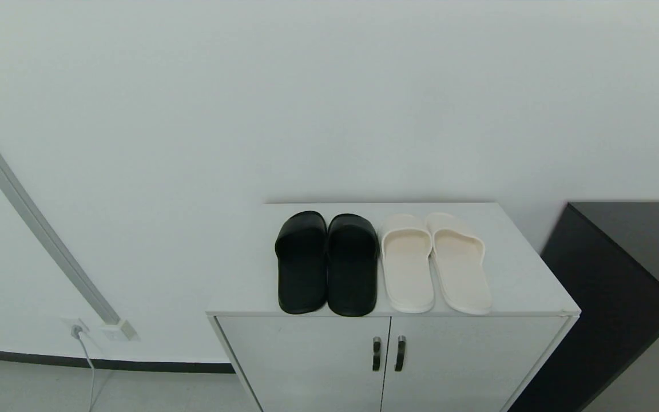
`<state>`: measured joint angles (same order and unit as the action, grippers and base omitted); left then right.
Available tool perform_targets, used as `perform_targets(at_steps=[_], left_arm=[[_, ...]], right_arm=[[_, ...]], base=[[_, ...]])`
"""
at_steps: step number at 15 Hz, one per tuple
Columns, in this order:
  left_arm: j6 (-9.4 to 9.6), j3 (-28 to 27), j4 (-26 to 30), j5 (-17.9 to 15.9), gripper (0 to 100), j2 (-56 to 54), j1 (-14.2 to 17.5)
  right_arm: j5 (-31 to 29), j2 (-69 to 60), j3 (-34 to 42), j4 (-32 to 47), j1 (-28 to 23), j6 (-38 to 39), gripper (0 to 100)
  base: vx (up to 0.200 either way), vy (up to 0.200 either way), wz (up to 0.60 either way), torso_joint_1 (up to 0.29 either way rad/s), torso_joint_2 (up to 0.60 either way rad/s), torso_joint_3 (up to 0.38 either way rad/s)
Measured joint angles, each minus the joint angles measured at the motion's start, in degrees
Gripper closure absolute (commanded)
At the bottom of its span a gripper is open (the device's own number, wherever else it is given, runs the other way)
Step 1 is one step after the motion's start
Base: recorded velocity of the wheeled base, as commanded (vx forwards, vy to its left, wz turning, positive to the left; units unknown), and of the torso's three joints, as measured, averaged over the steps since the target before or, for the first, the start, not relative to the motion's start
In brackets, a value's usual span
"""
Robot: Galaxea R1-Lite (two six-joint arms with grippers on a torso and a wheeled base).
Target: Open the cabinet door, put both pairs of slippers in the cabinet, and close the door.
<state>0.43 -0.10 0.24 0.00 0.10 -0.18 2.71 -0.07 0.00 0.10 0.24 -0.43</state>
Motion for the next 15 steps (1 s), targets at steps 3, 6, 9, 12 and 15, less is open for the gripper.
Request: perform_targets(at_steps=[3, 6, 9, 12, 15], left_arm=[[-0.1, 0.0, 0.0, 0.0, 100, 0.0, 0.0], [0.01, 0.0, 0.0, 0.0, 100, 0.0, 0.0], [0.2, 0.0, 0.0, 0.0, 100, 0.0, 0.0], [0.46, 0.0, 0.0, 0.0, 100, 0.0, 0.0], [0.52, 0.0, 0.0, 0.0, 100, 0.0, 0.0]], right_arm=[[0.1, 0.0, 0.0, 0.0, 0.0, -0.1, 0], [0.0, 0.0, 0.0, 0.0, 0.0, 0.0, 0], [-2.7, 0.2, -0.3, -0.2, -0.1, -0.4, 0], [-2.7, 3.8, -8.6, 0.9, 0.2, 2.1, 0], [3.1, 14.6, -15.9, 2.7, 0.6, 2.1, 0]], base=[[0.0, 0.0, 0.0, 0.0, 0.0, 0.0], [0.0, 0.0, 0.0, 0.0, 0.0, 0.0], [0.0, 0.0, 0.0, 0.0, 0.0, 0.0], [0.0, 0.0, 0.0, 0.0, 0.0, 0.0], [0.0, 0.0, 0.0, 0.0, 0.0, 0.0]])
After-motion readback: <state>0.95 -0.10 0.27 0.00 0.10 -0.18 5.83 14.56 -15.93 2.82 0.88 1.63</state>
